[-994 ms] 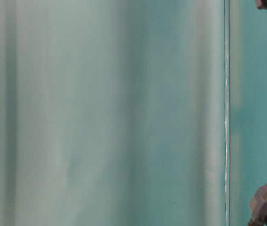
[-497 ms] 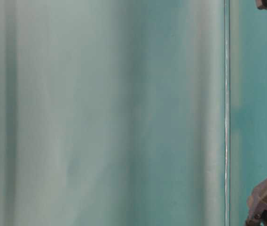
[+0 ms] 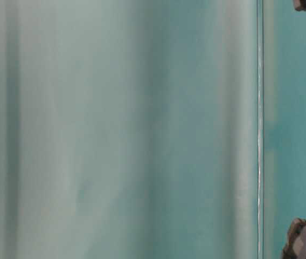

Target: Insert the wire into the hole on the right side and pull it with the left arm.

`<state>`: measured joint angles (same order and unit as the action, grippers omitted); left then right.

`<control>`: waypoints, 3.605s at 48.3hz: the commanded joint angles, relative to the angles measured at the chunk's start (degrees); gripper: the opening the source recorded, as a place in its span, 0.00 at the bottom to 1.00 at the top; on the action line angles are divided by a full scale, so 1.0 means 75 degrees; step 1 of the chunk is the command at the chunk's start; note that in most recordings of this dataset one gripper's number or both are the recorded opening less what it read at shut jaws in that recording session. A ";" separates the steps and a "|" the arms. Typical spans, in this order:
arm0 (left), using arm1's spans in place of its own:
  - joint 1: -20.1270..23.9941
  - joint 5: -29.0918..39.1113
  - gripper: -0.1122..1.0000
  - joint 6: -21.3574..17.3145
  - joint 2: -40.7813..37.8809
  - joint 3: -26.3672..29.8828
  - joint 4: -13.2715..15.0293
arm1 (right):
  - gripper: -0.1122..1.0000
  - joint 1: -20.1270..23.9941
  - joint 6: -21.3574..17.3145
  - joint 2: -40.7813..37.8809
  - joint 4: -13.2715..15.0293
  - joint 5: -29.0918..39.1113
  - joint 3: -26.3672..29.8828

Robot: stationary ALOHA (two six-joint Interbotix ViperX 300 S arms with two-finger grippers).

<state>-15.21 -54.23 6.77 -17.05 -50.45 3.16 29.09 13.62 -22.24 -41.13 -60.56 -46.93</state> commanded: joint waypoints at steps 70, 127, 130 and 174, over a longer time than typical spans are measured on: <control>0.0023 0.0809 0.01 0.0012 0.0621 -0.0199 -0.0035 | 0.72 0.0012 -0.0035 0.1008 0.0012 0.0809 -0.0328; -0.0516 0.2930 0.01 0.0609 0.4441 -0.3164 -0.0070 | 0.72 0.0012 -0.0035 0.1020 0.0023 0.0832 -0.0445; -0.0551 0.3000 0.01 0.0691 0.4629 -0.3258 -0.0070 | 0.72 0.0000 -0.0047 0.1020 0.0023 0.0844 -0.0445; -0.0480 0.4113 0.20 0.1055 0.4945 -0.3141 -0.0094 | 0.72 0.0012 -0.0059 0.1020 0.0023 0.0844 -0.0387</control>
<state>-19.07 -23.29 14.59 19.60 -74.53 2.64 29.00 13.27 -16.52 -41.13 -53.96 -50.63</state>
